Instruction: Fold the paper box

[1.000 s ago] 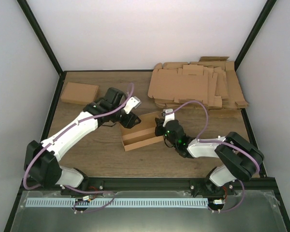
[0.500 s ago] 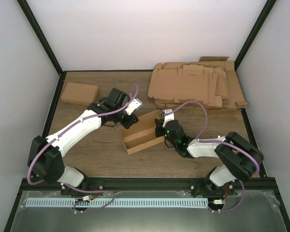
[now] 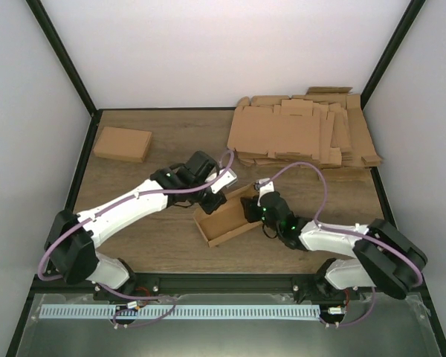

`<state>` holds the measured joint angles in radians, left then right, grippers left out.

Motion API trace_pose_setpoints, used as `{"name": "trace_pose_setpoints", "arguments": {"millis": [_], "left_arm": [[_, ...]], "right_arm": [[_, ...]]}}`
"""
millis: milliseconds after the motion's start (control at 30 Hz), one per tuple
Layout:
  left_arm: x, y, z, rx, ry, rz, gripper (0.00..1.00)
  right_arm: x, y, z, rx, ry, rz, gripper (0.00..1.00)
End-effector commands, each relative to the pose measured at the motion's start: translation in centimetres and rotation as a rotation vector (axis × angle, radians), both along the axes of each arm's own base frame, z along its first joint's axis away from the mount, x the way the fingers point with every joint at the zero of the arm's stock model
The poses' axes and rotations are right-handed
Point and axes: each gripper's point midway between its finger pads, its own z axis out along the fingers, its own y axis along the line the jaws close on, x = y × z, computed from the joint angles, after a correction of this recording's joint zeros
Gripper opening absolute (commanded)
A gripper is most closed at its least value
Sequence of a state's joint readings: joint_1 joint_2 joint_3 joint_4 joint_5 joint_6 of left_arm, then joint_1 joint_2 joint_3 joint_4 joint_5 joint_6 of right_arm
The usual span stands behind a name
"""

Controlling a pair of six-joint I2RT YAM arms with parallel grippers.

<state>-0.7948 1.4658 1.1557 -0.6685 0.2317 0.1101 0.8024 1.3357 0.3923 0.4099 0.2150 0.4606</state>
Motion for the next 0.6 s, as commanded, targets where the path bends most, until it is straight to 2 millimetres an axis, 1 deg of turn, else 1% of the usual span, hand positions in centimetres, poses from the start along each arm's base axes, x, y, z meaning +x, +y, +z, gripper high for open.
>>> {"name": "trace_pose_setpoints", "arguments": {"millis": [0, 67, 167, 267, 367, 467, 533, 567], "left_arm": [[-1.6, 1.0, -3.7, 0.104, 0.086, 0.037, 0.09], [-1.9, 0.7, -4.0, 0.107, 0.093, 0.039, 0.09], [-2.0, 0.5, -4.4, 0.117, 0.099, 0.048, 0.09], [-2.3, 0.1, -4.7, 0.117, 0.107, 0.049, 0.09], [-2.8, -0.3, -4.8, 0.114, 0.113, 0.043, 0.1], [-3.2, -0.6, -5.0, 0.116, 0.117, 0.04, 0.12], [-3.4, -0.8, -5.2, 0.113, 0.123, 0.043, 0.13], [-3.5, -0.9, -5.3, 0.109, 0.129, 0.044, 0.15]], "right_arm": [[-2.1, -0.6, -0.7, -0.011, 0.07, 0.033, 0.53], [-2.8, -1.2, -1.1, -0.015, 0.09, 0.032, 0.63], [-3.5, -2.1, -1.2, -0.017, 0.109, 0.014, 0.73], [-4.0, -3.0, 0.1, 0.016, 0.093, -0.007, 0.78], [-4.4, -4.2, 1.9, 0.047, 0.066, -0.046, 0.81], [-4.6, -5.4, 4.3, 0.076, 0.021, -0.082, 0.82], [-4.4, -6.3, 5.4, 0.083, 0.008, -0.13, 0.83], [-4.4, -6.8, 5.6, 0.077, 0.02, -0.156, 0.83]]}}
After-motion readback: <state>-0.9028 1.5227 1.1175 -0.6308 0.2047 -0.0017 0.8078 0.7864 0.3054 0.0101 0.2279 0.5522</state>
